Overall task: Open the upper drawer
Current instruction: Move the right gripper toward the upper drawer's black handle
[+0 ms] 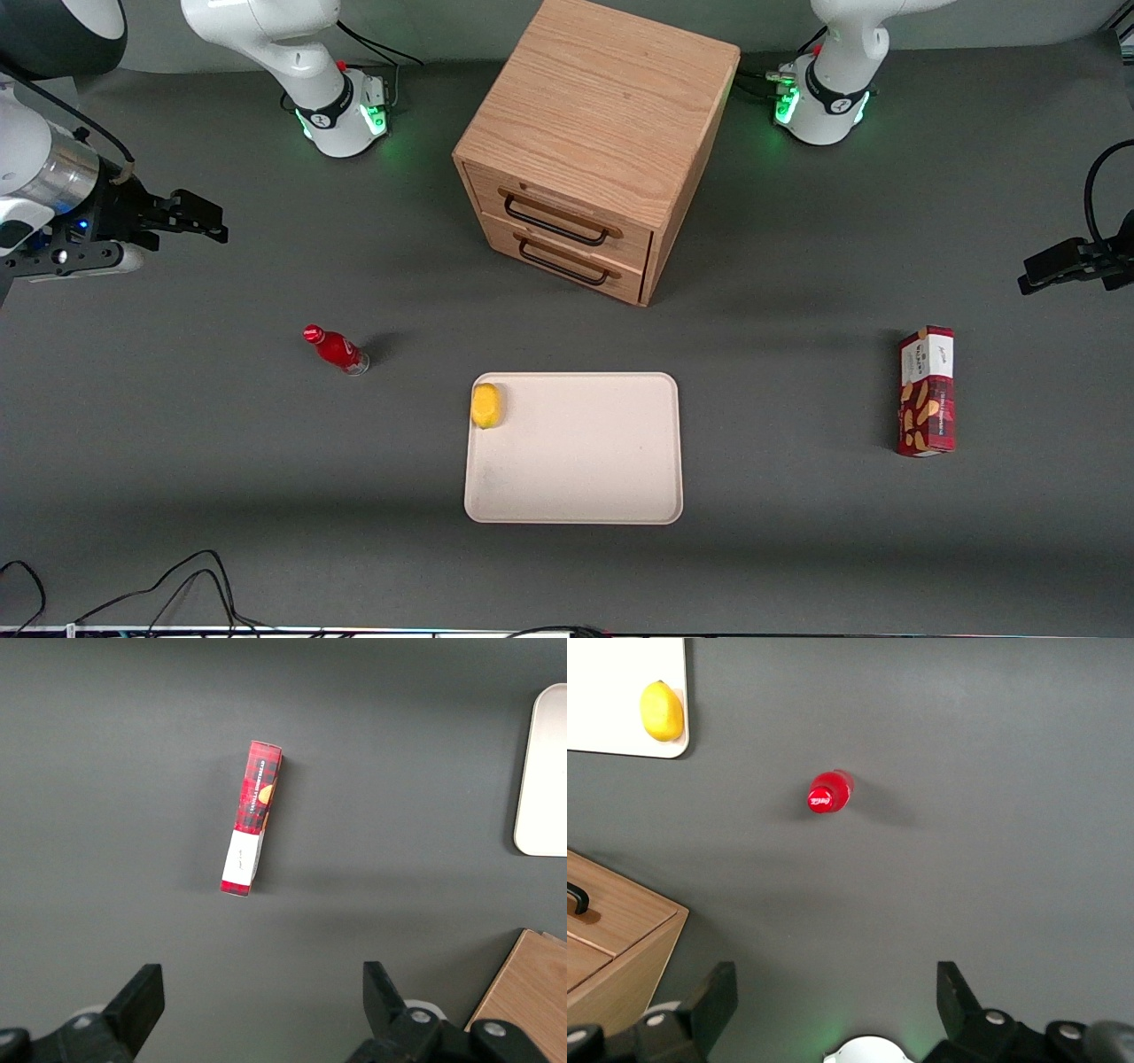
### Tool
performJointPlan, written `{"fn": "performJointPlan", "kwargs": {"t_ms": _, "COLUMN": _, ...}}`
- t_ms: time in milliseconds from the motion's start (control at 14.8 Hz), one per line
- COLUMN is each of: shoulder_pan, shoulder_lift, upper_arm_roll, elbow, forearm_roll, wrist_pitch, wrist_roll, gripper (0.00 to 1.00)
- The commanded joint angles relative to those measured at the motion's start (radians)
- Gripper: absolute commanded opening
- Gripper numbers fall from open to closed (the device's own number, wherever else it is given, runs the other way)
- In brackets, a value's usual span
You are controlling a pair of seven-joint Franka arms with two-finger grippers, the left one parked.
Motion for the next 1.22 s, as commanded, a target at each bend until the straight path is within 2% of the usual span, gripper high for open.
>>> {"fn": "performJointPlan", "kwargs": {"t_ms": 0, "shoulder_pan": -0.022, "shoulder_lift": -0.027, "upper_arm_roll": 0.006, "elbow": -0.022, "forearm_roll": 0.019, "wrist_pitch": 0.023, "wrist_roll": -0.050, "gripper": 1.00}}
{"fn": "performJointPlan", "kwargs": {"t_ms": 541, "shoulder_pan": -0.008, "shoulder_lift": -0.004, "upper_arm_roll": 0.006, "elbow": 0.042, "forearm_roll": 0.022, "wrist_pitch": 0.039, "wrist_roll": -0.059, "gripper": 1.00}}
{"fn": "performJointPlan", "kwargs": {"t_ms": 676, "shoulder_pan": -0.002, "shoulder_lift": 0.000, "upper_arm_roll": 0.012, "elbow": 0.063, "forearm_roll": 0.045, "wrist_pitch": 0.056, "wrist_roll": -0.056, "gripper": 1.00}}
{"fn": "performJointPlan", "kwargs": {"t_ms": 879, "shoulder_pan": -0.002, "shoulder_lift": 0.075, "upper_arm_roll": 0.086, "elbow": 0.163, "forearm_roll": 0.057, "wrist_pitch": 0.059, "wrist_roll": -0.069, "gripper": 1.00}}
{"fn": "performJointPlan", "kwargs": {"t_ms": 1014, "shoulder_pan": -0.005, "shoulder_lift": 0.131, "upper_arm_roll": 0.176, "elbow": 0.230, "forearm_roll": 0.057, "wrist_pitch": 0.061, "wrist_roll": -0.143, "gripper": 1.00}}
{"fn": "performJointPlan", "kwargs": {"t_ms": 1082, "shoulder_pan": -0.003, "shoulder_lift": 0.158, "upper_arm_roll": 0.195, "elbow": 0.255, "forearm_roll": 0.060, "wrist_pitch": 0.061, "wrist_roll": -0.157, "gripper": 1.00}}
{"fn": "performJointPlan", "kwargs": {"t_ms": 1150, "shoulder_pan": -0.003, "shoulder_lift": 0.180, "upper_arm_roll": 0.214, "elbow": 0.270, "forearm_roll": 0.080, "wrist_pitch": 0.061, "wrist_roll": -0.171, "gripper": 1.00}}
